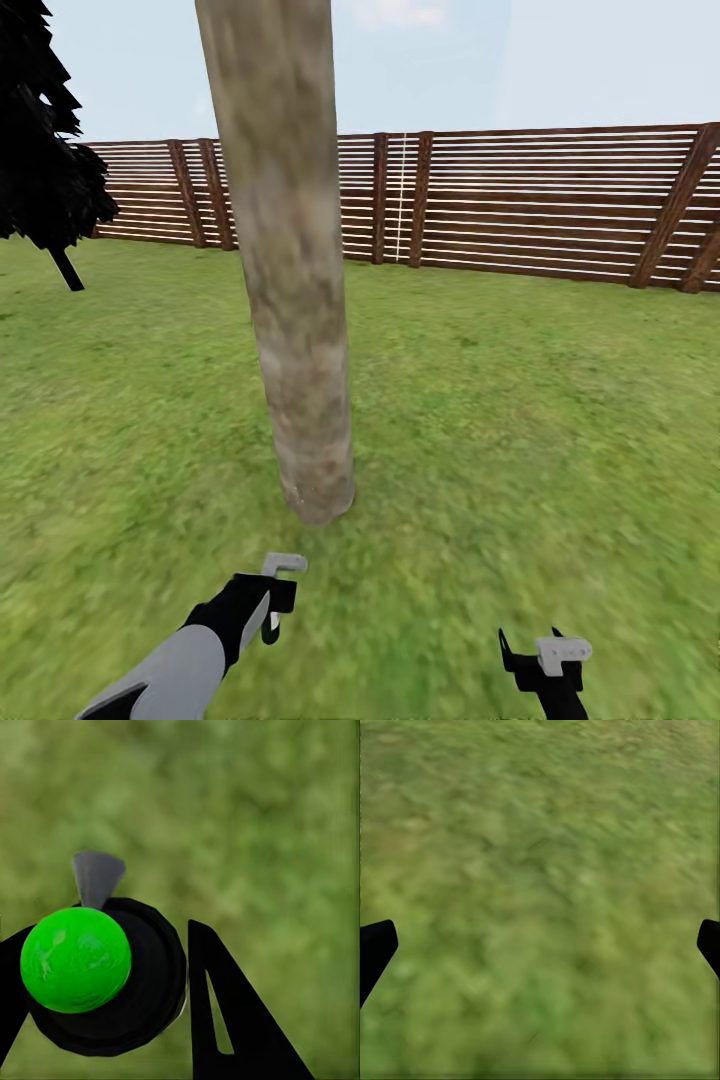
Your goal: In the garden, pick up the pesticide atomizer on the floor and spray pesticide onto both trees until each tree trunk is fully covered.
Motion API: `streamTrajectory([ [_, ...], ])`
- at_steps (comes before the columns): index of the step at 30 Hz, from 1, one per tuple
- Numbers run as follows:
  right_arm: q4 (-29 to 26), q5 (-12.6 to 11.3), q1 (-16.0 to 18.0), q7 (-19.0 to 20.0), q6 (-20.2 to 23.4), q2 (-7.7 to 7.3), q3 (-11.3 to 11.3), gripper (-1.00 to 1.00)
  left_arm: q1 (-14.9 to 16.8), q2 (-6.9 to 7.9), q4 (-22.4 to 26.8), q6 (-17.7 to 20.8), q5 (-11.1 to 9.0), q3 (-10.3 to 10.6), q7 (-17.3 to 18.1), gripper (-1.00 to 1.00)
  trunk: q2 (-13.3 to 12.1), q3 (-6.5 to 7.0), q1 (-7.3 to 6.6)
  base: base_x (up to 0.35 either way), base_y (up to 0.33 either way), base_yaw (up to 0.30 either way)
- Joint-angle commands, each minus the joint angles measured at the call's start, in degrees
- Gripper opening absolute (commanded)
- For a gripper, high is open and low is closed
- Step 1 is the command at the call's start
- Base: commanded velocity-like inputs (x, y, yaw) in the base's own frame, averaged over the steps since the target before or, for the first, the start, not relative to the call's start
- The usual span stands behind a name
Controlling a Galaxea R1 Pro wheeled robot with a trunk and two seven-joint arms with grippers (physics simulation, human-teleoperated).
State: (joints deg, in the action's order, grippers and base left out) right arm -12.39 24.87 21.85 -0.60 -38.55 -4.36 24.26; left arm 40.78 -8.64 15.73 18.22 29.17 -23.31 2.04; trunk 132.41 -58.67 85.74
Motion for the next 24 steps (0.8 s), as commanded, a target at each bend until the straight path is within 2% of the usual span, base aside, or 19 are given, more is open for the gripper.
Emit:
streamTrajectory([
  [1, 0.00, 0.00, -0.02, 0.01, -0.01, 0.02, 0.00, 1.00, 0.07, -0.05, 0.00, 0.04, 0.01, 0.11, -0.04, -1.00, 0.00, 0.00, 0.00, -0.020, 0.000, 0.000],
  [2, 0.00, 0.00, -0.04, 0.02, -0.02, 0.04, 0.00, 1.00, 0.40, -0.10, 0.03, 0.78, 0.01, 0.19, -0.08, -1.00, 0.00, 0.00, 0.00, -0.010, 0.000, 0.000],
  [3, 0.00, 0.00, 0.00, 0.04, -0.03, 0.11, 0.00, 1.00, 0.88, -0.64, 0.15, 4.51, -0.05, 0.24, -0.10, -1.00, 0.00, 0.00, 0.00, -0.003, 0.000, 0.000],
  [5, 0.00, 0.00, 0.00, 0.03, -0.03, 0.14, 0.00, 1.00, 1.89, -1.36, 0.30, 8.22, -0.16, 0.20, -0.08, -1.00, 0.00, 0.00, 0.00, -0.001, 0.000, 0.000],
  [7, 0.00, 0.00, 0.01, 0.04, -0.03, 0.14, 0.00, 1.00, 2.51, -1.36, 0.51, 9.21, -2.00, 0.16, -0.04, -1.00, 0.00, 0.00, 0.00, 0.000, 0.000, 0.000],
  [8, 0.00, 0.00, 0.00, 0.01, -0.03, 0.11, 0.00, 1.00, 2.69, -1.33, 0.61, 9.54, -3.53, 0.29, 0.01, -1.00, 0.00, 0.00, 0.00, 0.000, 0.000, 0.000],
  [9, 0.00, 0.00, 0.01, 0.02, -0.03, 0.05, 0.00, 1.00, 2.81, -1.22, 0.73, 10.01, -4.17, 0.48, 0.04, -1.00, 0.00, 0.00, 0.00, 0.000, 0.000, 0.000],
  [11, 0.00, 0.00, 0.00, -0.01, -0.03, -0.07, 0.00, 1.00, 2.88, -0.82, 2.28, 12.21, -4.50, 0.60, 0.24, -1.00, 0.00, 0.00, 0.00, 0.000, 0.000, 0.000],
  [14, 0.00, 0.00, 0.00, -0.02, -0.03, -0.14, 0.02, 1.00, 2.78, 0.30, 7.45, 16.82, -4.63, 0.80, 0.68, -1.00, 0.00, 0.00, 0.00, 0.000, 0.000, -0.070],
  [16, 0.00, 0.00, 0.01, -0.02, -0.03, -0.13, 0.02, 1.00, 2.79, 0.24, 8.06, 17.43, -4.58, 1.21, 0.68, -1.00, 0.00, 0.00, 0.00, -0.006, 0.000, -0.235],
  [18, 0.00, 0.00, -0.01, -0.02, -0.03, -0.10, 0.01, 1.00, 2.71, 0.13, 8.27, 18.14, -4.60, 2.79, 0.68, -1.00, 0.00, 0.00, 0.00, -0.193, 0.059, -0.193],
  [24, 0.00, 0.00, -0.04, -0.02, -0.03, 0.06, 0.00, 1.00, 3.68, -0.40, 8.61, 18.33, -4.63, 3.35, 0.69, -1.00, 0.00, 0.00, 0.00, -0.085, 0.025, -0.021],
])
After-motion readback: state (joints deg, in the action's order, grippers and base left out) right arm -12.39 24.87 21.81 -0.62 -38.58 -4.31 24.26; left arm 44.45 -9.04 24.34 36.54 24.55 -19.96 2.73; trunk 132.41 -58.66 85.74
